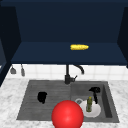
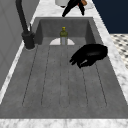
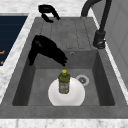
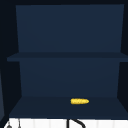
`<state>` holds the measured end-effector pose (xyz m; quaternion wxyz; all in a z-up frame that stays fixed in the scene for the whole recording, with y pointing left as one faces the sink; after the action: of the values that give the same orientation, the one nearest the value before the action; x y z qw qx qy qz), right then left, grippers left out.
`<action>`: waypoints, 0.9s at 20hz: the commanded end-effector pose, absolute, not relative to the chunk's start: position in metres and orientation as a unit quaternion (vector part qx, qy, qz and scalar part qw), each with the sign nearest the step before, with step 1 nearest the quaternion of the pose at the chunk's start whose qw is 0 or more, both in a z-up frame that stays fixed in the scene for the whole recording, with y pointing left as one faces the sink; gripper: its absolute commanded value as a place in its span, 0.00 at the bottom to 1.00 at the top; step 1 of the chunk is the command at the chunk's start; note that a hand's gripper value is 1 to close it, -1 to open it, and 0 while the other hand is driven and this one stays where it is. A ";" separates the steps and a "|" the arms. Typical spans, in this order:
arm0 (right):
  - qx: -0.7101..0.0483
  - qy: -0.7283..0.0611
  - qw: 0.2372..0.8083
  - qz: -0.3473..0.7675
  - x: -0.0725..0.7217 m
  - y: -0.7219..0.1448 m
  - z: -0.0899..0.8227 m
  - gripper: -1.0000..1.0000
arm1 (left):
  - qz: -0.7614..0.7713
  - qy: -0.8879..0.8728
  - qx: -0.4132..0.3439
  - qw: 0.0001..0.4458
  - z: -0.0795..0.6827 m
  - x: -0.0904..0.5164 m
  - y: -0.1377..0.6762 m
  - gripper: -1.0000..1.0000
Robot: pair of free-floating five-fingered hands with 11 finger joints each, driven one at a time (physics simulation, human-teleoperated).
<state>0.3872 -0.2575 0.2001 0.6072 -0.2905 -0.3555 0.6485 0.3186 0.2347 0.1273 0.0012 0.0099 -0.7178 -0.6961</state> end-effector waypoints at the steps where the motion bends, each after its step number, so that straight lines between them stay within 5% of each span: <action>1: -0.233 -0.334 0.632 0.659 0.394 -0.244 0.199 0.00 | -0.696 -0.718 0.010 0.001 0.127 0.319 0.235 0.50; 8: -0.169 -0.292 0.652 0.679 0.415 -0.231 0.194 0.00 | -0.696 -0.718 0.010 0.001 0.127 0.319 0.235 0.50; 18: -0.181 -0.314 0.641 0.676 0.413 -0.231 0.170 0.00 | -0.696 -0.718 0.010 0.001 0.127 0.319 0.235 0.50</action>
<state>0.4128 -0.2313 0.1755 0.6420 -0.1769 -0.3182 0.6748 0.3186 0.2347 0.1273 0.0012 0.0099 -0.7178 -0.6961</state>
